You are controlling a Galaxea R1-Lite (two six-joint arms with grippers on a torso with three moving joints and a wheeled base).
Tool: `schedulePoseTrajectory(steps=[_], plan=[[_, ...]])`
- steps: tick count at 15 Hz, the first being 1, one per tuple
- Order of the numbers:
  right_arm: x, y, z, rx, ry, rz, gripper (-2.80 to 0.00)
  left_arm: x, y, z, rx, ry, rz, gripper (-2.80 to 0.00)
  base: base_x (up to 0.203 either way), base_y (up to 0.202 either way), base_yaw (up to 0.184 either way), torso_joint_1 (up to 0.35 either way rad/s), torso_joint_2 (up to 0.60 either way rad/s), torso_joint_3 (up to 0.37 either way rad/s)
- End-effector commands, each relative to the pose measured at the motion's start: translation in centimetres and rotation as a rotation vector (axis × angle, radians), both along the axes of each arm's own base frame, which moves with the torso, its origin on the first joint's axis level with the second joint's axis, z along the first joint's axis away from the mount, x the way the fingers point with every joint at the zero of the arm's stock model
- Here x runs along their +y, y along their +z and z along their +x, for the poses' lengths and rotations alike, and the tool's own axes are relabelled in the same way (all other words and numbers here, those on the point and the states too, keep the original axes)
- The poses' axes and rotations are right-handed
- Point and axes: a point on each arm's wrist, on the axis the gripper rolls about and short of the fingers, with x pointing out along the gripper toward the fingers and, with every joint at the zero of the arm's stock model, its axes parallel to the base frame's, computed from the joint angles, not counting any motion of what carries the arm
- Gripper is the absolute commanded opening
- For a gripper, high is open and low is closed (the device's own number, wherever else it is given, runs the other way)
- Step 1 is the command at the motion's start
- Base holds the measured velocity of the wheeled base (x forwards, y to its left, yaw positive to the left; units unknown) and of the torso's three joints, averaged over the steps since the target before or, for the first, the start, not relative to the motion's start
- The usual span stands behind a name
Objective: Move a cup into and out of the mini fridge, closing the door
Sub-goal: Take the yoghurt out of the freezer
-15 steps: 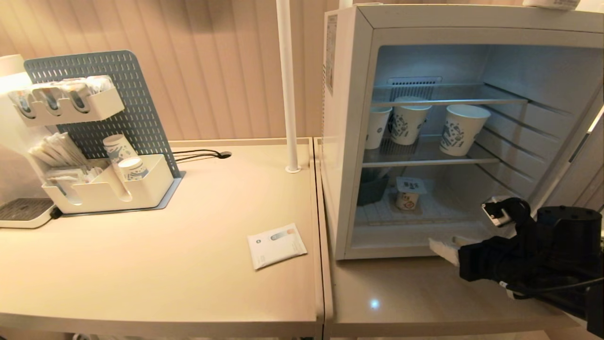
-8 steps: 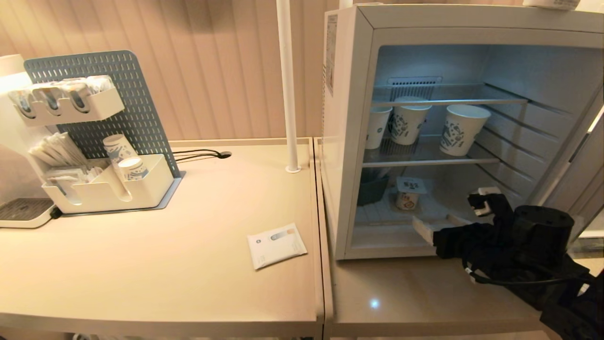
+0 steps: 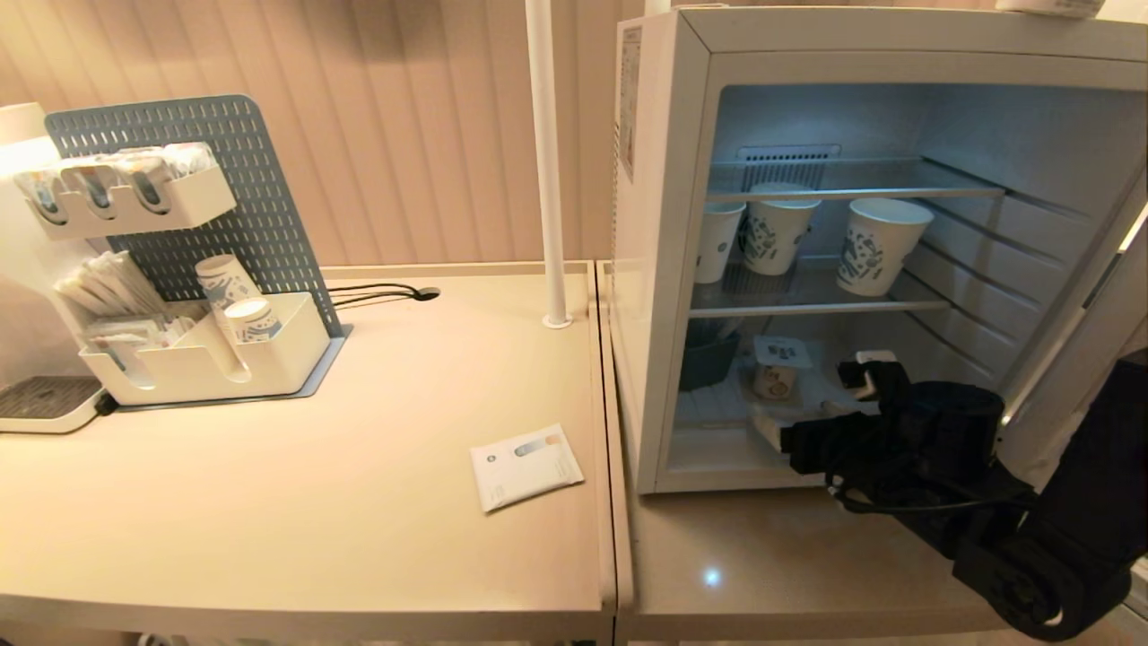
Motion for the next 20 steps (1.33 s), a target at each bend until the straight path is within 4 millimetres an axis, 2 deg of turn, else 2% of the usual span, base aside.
schedulePoseTrajectory(steps=[1, 4, 7, 14, 19, 20], plan=[[0.4, -0.4, 1.2, -0.013, -0.003, 0.005, 0.0, 0.0, 0.0, 0.0, -0.001, 0.0, 0.0, -2.8, 0.0, 0.0, 0.0, 0.0, 0.0, 0.0], [0.8, -1.3, 3.0, -0.023, -0.039, -0.003, 0.0, 0.0, 0.0, 0.0, 0.0, 0.0, -0.001, -2.8, 0.0, 0.0, 0.0, 0.0, 0.0, 0.0], [0.6, -1.2, 4.2, -0.041, -0.074, -0.003, 0.0, 0.0, 0.0, 0.0, -0.001, 0.001, -0.002, -2.8, 0.0, 0.0, 0.0, 0.0, 0.0, 0.0], [-0.1, -0.6, 5.9, -0.052, -0.108, -0.003, 0.0, 0.0, 0.0, 0.0, 0.0, 0.0, -0.002, -2.8, 0.0, 0.0, 0.0, 0.0, 0.0, 0.0], [0.1, -0.2, 6.4, -0.045, -0.107, -0.005, 0.0, 0.0, 0.0, 0.0, 0.001, 0.001, -0.002, -2.8, 0.0, 0.0, 0.0, 0.0, 0.0, 0.0], [0.0, -0.1, 6.3, -0.036, -0.107, -0.008, -2.8, 0.0, 0.0, 0.0, 0.0, 0.0, -0.002, -2.8, 0.0, 0.0, 0.0, 0.0, 0.0, 0.0]])
